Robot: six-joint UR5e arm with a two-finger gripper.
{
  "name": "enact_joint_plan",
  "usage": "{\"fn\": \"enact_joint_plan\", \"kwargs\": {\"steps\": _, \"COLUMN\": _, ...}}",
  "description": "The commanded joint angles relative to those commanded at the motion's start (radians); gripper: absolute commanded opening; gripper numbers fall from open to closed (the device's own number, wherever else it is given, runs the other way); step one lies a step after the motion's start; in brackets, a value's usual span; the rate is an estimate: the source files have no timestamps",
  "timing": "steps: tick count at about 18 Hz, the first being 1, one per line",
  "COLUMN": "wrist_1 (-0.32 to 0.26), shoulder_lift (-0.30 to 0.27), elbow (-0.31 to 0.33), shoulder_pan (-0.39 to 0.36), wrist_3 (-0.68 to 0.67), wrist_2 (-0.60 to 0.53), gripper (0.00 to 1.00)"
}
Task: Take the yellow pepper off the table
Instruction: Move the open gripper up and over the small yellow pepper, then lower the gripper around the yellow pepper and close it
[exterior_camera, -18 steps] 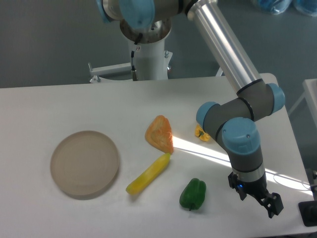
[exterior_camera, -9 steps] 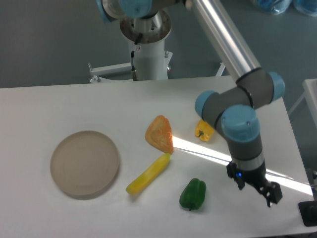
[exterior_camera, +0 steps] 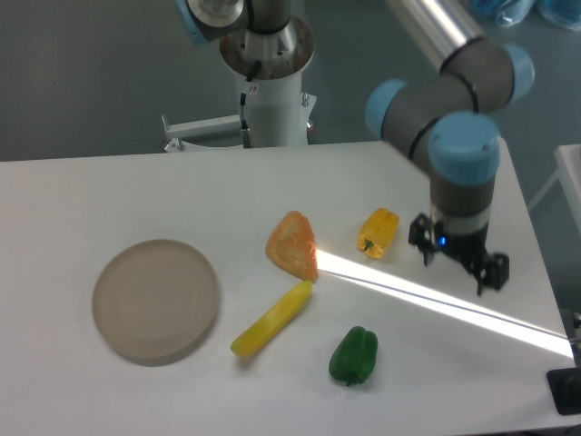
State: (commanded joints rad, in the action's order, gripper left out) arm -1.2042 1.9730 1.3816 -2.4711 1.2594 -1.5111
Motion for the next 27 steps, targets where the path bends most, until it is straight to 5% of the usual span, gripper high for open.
{"fn": "enact_joint_plan", "kwargs": {"steps": 4, "wrist_1": 0.012, "shoulder_lift": -0.058, "elbow": 0.155, "shoulder_pan": -0.032, "wrist_3": -0.002, "wrist_2": 0.040, "gripper": 1.00}}
{"fn": "enact_joint_plan", "kwargs": {"steps": 8, "wrist_1": 0.021, "shoulder_lift": -0.082, "elbow": 0.235, "shoulder_pan": -0.035, "wrist_3": -0.005, "wrist_2": 0.060, "gripper": 1.00}}
{"fn": "enact_joint_plan", "kwargs": {"steps": 12, "wrist_1": 0.158, "shoulder_lift": -0.100, "elbow": 0.356, "shoulder_pan": -0.052, "wrist_3": -0.047, "wrist_2": 0.084, "gripper": 1.00}}
{"fn": "enact_joint_plan", "kwargs": {"steps": 27, "wrist_1": 0.239, "shoulder_lift": -0.088, "elbow": 0.415, "shoulder_pan": -0.048, "wrist_3": -0.002, "wrist_2": 0.083, "gripper": 1.00}}
